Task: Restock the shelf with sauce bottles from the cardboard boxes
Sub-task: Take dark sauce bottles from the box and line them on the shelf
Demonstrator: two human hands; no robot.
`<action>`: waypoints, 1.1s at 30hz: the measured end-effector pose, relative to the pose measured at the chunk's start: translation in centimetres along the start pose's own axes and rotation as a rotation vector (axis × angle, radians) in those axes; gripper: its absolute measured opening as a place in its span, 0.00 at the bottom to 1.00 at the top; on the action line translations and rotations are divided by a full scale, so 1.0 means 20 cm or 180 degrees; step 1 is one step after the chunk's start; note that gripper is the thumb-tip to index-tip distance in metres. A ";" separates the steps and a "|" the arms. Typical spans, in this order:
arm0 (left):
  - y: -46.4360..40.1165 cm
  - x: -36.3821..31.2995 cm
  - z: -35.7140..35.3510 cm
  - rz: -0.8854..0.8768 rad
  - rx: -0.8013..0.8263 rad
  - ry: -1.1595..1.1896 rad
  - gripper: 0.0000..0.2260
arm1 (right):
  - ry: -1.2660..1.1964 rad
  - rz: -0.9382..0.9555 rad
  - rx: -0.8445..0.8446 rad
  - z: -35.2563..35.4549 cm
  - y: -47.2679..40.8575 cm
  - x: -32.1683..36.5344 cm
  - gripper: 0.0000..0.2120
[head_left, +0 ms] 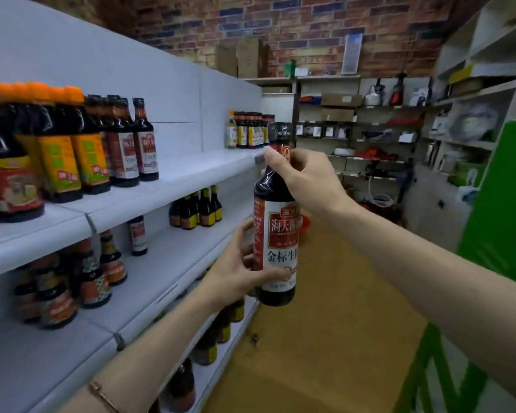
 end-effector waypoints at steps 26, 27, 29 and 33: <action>-1.83 0.54 1.52 0.0229 -0.1539 -0.1065 0.31 | -0.0829 0.0884 0.0941 -0.10 -2.51 -1.10 0.18; -1.83 0.54 1.58 0.0274 -0.1647 -0.1104 0.32 | -0.0890 0.0952 0.1010 -0.14 -2.58 -1.08 0.19; -1.82 0.54 1.70 0.0389 -0.1870 -0.1187 0.35 | -0.1050 0.1104 0.1125 -0.23 -2.70 -1.04 0.22; -1.72 0.55 1.93 0.0614 -0.2267 -0.1325 0.37 | -0.1259 0.1402 0.1420 -0.44 -2.88 -0.95 0.23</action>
Point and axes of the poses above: each hand's wrist, its own y-axis away from the middle knuckle, its own z-axis out of the back of the hand, x = y × z, the point moved 8 cm from there along -y, towards the middle knuckle, and after that the axes turned 14 degrees about x, right-handed, at the moved point
